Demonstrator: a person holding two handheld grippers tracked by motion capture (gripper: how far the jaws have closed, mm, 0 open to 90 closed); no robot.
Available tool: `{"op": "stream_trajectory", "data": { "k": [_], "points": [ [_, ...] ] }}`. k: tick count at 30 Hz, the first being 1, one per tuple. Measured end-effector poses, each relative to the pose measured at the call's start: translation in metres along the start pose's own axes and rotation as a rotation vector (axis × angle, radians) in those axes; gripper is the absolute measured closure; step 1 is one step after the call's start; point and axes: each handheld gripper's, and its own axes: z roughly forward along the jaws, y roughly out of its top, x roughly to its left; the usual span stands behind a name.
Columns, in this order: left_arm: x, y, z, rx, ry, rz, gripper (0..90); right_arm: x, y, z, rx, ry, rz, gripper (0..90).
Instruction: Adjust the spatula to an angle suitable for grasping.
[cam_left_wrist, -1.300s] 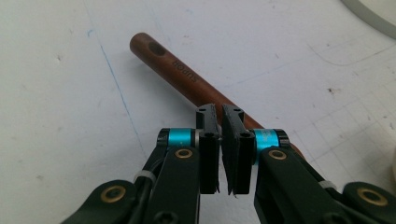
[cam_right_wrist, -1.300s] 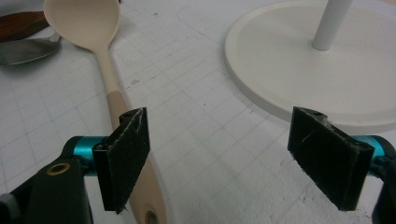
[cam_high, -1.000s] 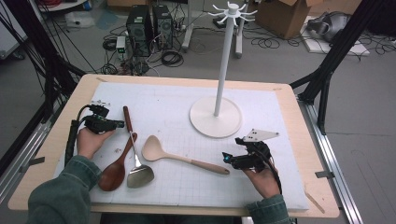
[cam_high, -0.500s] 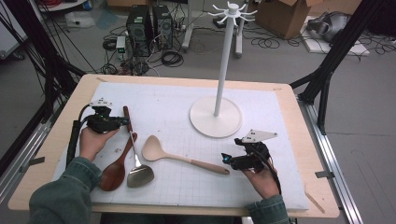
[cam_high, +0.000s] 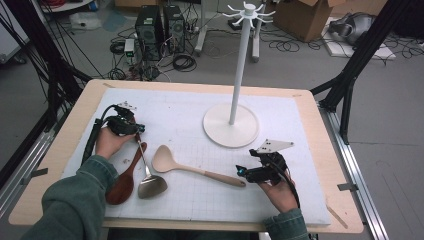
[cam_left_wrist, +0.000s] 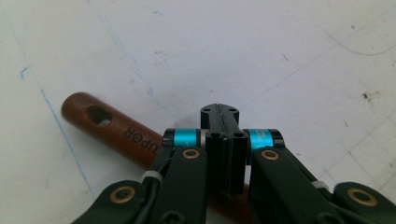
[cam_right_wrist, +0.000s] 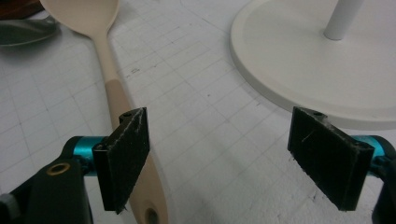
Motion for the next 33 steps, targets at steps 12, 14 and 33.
{"op": "stream_trajectory", "data": {
  "k": [12,14,33],
  "points": [
    [0.002,-0.005,-0.015,0.049,-0.018,0.026,88.9,0.002,0.001,0.000,0.002,-0.005,-0.007,20.1],
    [0.002,-0.006,-0.016,0.062,-0.020,0.029,88.9,0.003,0.001,0.000,0.005,-0.004,-0.006,20.1],
    [0.006,-0.047,-0.051,0.094,-0.066,0.089,89.0,0.008,0.003,0.005,0.014,0.005,-0.016,20.1]
  ]
}}
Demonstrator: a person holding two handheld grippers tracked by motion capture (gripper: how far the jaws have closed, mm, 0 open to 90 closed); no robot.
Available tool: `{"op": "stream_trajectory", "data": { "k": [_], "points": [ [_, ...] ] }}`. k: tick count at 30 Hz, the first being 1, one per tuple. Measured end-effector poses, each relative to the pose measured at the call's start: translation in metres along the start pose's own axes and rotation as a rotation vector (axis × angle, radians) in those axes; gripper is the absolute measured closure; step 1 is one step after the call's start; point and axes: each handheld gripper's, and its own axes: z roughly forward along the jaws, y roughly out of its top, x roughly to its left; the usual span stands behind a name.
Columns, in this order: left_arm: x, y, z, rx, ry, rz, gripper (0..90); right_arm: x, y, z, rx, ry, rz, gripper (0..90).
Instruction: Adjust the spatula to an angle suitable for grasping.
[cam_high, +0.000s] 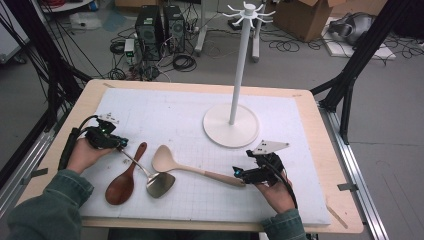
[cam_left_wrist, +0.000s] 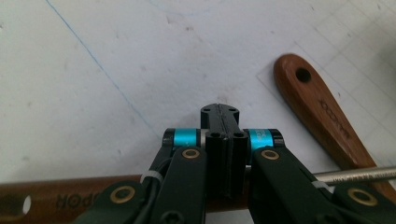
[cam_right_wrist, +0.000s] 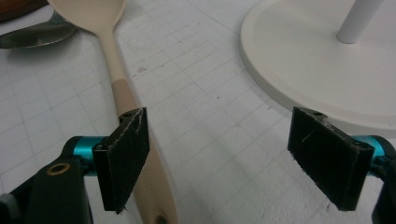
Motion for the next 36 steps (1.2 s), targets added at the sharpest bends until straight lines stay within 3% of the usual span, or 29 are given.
{"op": "stream_trajectory", "data": {
  "k": [13,20,28,32,36],
  "points": [
    [-0.001,-0.026,-0.019,0.020,-0.057,0.053,89.0,0.002,0.001,0.002,0.013,0.004,-0.010,20.1],
    [-0.005,-0.033,-0.024,0.047,-0.081,0.103,88.9,0.002,0.001,0.002,0.011,0.003,-0.015,20.0],
    [-0.006,-0.041,-0.028,0.064,-0.111,0.124,88.9,0.003,0.001,0.002,0.009,0.007,-0.016,20.0],
    [-0.005,-0.042,-0.034,0.038,-0.113,0.148,86.2,0.003,0.001,0.004,0.013,0.008,-0.023,19.9],
    [-0.006,-0.035,-0.047,-0.043,-0.149,0.214,82.3,0.003,0.001,0.004,0.013,0.008,-0.022,19.9]
  ]
}}
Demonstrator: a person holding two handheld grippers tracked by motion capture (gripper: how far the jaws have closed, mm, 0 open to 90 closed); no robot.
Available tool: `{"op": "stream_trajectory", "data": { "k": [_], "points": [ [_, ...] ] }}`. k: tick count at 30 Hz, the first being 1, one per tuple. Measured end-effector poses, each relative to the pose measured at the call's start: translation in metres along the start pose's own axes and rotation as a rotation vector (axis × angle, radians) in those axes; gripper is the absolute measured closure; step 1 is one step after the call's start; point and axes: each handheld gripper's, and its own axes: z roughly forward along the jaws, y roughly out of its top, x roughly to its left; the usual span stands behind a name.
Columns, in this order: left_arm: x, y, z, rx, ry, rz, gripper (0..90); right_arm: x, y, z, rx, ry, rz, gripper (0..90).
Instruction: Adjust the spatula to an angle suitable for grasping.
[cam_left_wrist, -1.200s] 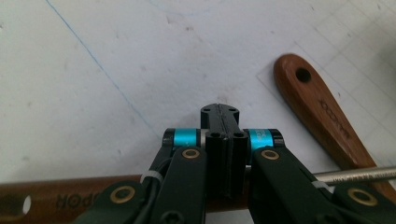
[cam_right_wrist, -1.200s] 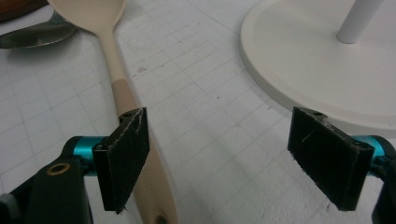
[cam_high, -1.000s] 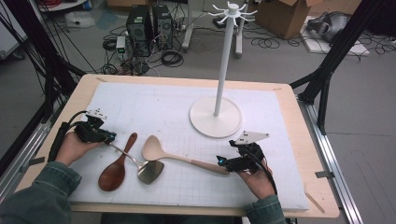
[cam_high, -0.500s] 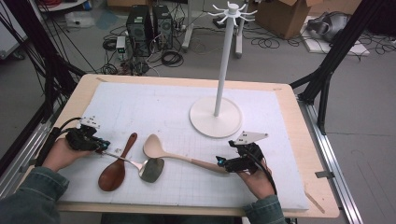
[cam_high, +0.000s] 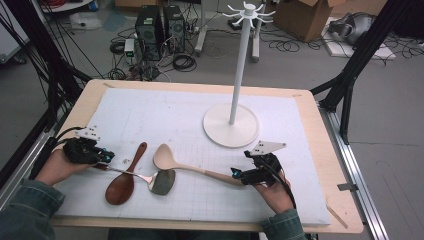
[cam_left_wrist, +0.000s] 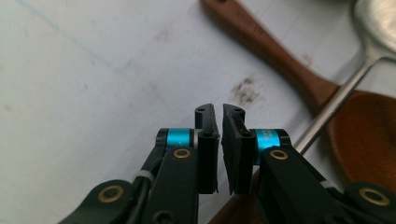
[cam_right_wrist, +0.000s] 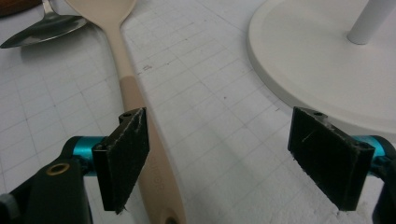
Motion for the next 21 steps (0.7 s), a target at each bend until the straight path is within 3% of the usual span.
{"op": "stream_trajectory", "data": {
  "k": [4,8,12,21],
  "points": [
    [-0.006,0.008,-0.008,-0.046,-0.085,0.084,75.1,0.000,0.000,0.000,-0.005,0.001,-0.001,19.9],
    [-0.011,0.009,-0.005,-0.022,-0.127,0.143,70.6,0.000,0.000,0.000,-0.008,-0.001,-0.001,19.9],
    [-0.013,0.008,0.002,0.018,-0.157,0.181,67.5,0.001,0.000,-0.001,-0.007,0.000,-0.001,19.9],
    [-0.012,0.008,0.011,0.060,-0.209,0.201,68.1,0.000,0.000,-0.001,-0.010,0.003,-0.002,19.9]
  ]
}}
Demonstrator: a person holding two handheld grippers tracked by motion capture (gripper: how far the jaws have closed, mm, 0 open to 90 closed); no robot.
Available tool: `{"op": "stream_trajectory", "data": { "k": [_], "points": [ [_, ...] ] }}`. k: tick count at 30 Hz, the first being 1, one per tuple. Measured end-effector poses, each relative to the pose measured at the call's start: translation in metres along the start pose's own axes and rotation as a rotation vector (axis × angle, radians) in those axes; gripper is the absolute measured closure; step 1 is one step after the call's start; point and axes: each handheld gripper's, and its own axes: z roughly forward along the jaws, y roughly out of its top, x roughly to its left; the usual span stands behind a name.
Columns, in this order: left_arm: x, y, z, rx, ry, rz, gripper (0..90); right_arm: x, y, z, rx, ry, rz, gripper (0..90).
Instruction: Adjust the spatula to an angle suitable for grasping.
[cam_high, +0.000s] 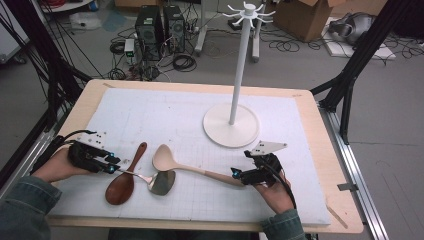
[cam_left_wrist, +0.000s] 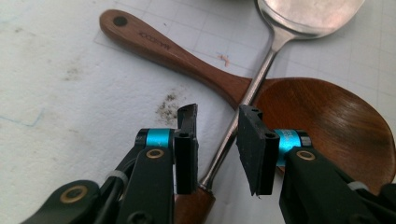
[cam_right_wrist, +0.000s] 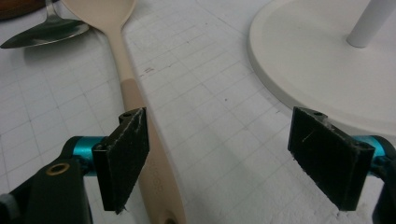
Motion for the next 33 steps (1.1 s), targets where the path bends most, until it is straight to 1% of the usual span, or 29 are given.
{"op": "stream_trajectory", "data": {
  "k": [2,3,5,6,7,8,10,11,13,15,17,18,19,21,23,25,26,28,30,31,32,33],
  "points": [
    [0.000,0.000,0.000,0.002,-0.011,0.002,67.8,0.000,0.000,0.000,0.002,0.000,0.003,19.9],
    [0.000,0.000,0.001,-0.001,-0.019,-0.004,67.9,0.000,0.000,0.000,0.002,0.002,0.002,19.9],
    [0.001,-0.001,0.002,0.018,-0.028,-0.004,67.9,0.001,0.000,0.000,0.003,0.001,0.004,19.9],
    [0.001,-0.001,0.004,0.015,-0.035,-0.011,67.9,0.001,0.000,0.000,0.003,0.001,0.004,19.9],
    [0.002,-0.001,0.004,0.033,-0.042,-0.002,67.9,0.001,0.000,0.000,0.003,0.000,0.004,19.9],
    [0.002,-0.001,0.005,0.029,-0.046,-0.009,67.8,0.001,0.000,0.000,0.003,0.000,0.003,19.9],
    [0.003,-0.002,0.007,0.037,-0.064,-0.016,66.7,0.001,0.000,0.001,0.000,-0.001,-0.002,19.9],
    [0.004,-0.003,0.008,0.035,-0.072,-0.026,65.8,0.001,0.000,0.001,0.001,-0.001,-0.004,19.9],
    [0.007,-0.004,0.009,0.041,-0.084,-0.033,62.8,0.001,0.000,0.001,0.003,0.000,-0.003,19.9],
    [0.010,-0.005,0.010,0.051,-0.096,-0.041,62.9,0.001,0.000,0.002,0.004,0.001,-0.004,19.9],
    [0.011,-0.006,0.011,0.049,-0.107,-0.042,65.1,0.001,0.001,0.002,0.004,0.000,-0.008,19.9],
    [0.012,-0.006,0.011,0.048,-0.118,-0.037,66.0,0.001,0.001,0.002,0.004,0.000,-0.007,19.9],
    [0.012,-0.005,0.010,0.054,-0.125,-0.029,69.4,0.001,0.001,0.002,0.002,0.000,-0.007,19.9],
    [0.012,-0.005,0.009,0.054,-0.135,-0.018,70.5,0.001,0.001,0.002,0.002,0.002,-0.006,19.7],
    [0.013,-0.005,0.008,0.044,-0.145,-0.015,71.8,0.001,0.001,0.002,0.003,0.002,-0.007,19.7],
    [0.012,-0.004,0.005,0.031,-0.153,-0.008,75.2,0.001,0.001,0.003,0.005,0.003,-0.007,19.7],
    [0.012,-0.004,0.003,0.027,-0.158,0.002,77.1,0.002,0.001,0.003,0.005,0.004,-0.005,19.7],
    [0.010,-0.004,0.002,0.033,-0.169,0.012,79.1,0.002,0.001,0.004,0.004,0.006,-0.006,19.7],
    [0.007,-0.005,0.003,0.032,-0.167,0.025,79.2,0.003,0.001,0.005,0.007,0.006,-0.012,19.6],
    [0.006,-0.005,0.003,0.045,-0.155,0.032,78.1,0.003,0.001,0.006,0.010,0.010,-0.011,19.6],
    [0.005,-0.005,0.003,0.056,-0.152,0.042,75.2,0.004,0.002,0.007,0.012,0.012,-0.013,19.5],
    [0.004,-0.006,0.003,0.063,-0.153,0.039,74.3,0.004,0.002,0.007,0.012,0.011,-0.014,19.5]
  ]
}}
